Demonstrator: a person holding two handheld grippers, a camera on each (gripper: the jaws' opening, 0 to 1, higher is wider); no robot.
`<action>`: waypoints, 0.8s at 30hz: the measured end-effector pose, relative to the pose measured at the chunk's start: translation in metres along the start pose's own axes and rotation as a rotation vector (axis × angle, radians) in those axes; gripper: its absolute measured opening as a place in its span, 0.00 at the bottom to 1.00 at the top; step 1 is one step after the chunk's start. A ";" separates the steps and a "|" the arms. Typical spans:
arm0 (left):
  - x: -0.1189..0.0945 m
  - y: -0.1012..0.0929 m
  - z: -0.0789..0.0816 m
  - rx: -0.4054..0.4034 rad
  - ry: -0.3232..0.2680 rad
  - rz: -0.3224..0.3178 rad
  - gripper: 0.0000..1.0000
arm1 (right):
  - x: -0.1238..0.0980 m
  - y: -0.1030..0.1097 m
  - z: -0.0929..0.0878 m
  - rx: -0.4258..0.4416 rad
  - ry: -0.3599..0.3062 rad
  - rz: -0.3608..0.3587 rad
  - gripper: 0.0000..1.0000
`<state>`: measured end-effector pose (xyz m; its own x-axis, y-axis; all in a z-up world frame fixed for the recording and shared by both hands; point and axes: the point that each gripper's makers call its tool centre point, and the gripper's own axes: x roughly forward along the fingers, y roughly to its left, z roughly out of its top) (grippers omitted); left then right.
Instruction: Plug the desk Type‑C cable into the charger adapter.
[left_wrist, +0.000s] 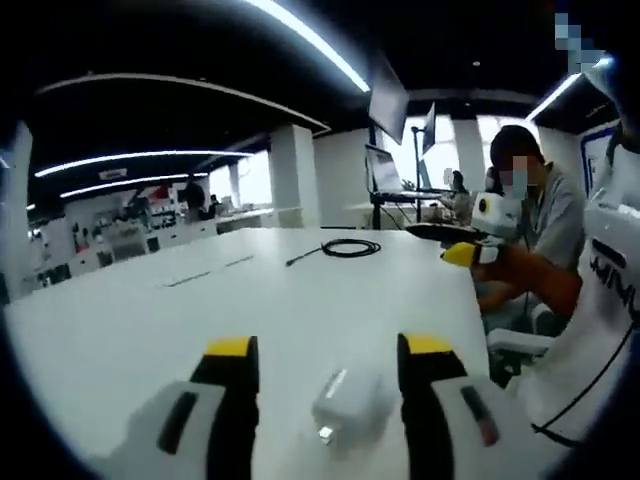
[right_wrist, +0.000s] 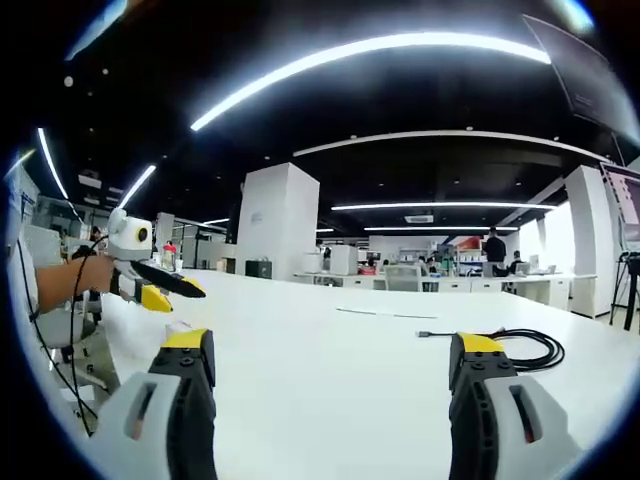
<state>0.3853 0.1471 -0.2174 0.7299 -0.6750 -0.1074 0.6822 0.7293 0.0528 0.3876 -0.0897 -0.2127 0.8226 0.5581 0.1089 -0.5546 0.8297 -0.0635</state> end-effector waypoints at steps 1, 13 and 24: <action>-0.005 0.007 0.007 0.020 -0.054 0.059 0.55 | 0.000 0.000 0.000 0.000 0.000 -0.001 0.99; -0.049 0.014 0.017 -0.066 -0.233 0.303 0.66 | 0.001 -0.002 0.001 -0.005 -0.003 -0.003 0.99; -0.057 0.019 0.004 -0.041 -0.215 0.379 0.77 | 0.000 0.001 -0.001 -0.012 0.003 0.005 0.99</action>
<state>0.3567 0.1995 -0.2061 0.9238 -0.3632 0.1210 0.3648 0.9310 0.0092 0.3872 -0.0884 -0.2135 0.8201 0.5625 0.1053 -0.5573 0.8268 -0.0761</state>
